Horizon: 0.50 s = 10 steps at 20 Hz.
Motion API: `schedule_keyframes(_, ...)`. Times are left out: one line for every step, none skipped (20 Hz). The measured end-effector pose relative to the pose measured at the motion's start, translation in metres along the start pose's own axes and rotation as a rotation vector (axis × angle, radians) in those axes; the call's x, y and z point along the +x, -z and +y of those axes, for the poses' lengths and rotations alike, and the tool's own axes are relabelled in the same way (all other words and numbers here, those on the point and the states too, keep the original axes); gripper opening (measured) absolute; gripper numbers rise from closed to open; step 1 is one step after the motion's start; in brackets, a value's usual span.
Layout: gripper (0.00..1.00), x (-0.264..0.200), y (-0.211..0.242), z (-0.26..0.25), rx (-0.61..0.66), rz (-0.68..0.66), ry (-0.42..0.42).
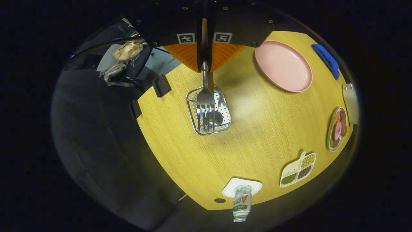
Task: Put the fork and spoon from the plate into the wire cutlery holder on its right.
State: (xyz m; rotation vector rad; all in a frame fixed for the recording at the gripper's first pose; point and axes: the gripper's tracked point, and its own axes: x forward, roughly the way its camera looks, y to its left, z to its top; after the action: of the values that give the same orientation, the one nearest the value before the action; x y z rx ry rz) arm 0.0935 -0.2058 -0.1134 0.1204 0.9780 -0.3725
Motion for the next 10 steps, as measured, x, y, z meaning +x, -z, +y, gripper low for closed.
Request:
schedule_keyframes(0.07,0.001,0.001,-0.002,-0.007,0.020,-0.004)
schedule_keyframes(0.07,0.001,-0.002,-0.005,-0.007,0.026,0.000)
schedule_keyframes(0.07,0.002,-0.003,-0.007,-0.011,0.038,0.002)
schedule_keyframes(0.07,0.002,-0.002,-0.006,-0.021,0.057,-0.005)
schedule_keyframes(0.07,0.001,-0.002,-0.006,-0.027,0.073,-0.009)
schedule_keyframes(0.07,0.001,-0.002,-0.005,-0.034,0.088,-0.021)
schedule_keyframes(0.07,0.001,-0.002,-0.001,-0.036,0.105,-0.040)
schedule_keyframes(0.07,0.000,-0.002,0.001,-0.038,0.126,-0.056)
schedule_keyframes(0.07,0.000,-0.001,0.003,-0.043,0.149,-0.069)
schedule_keyframes(0.07,-0.001,-0.001,0.006,-0.044,0.179,-0.087)
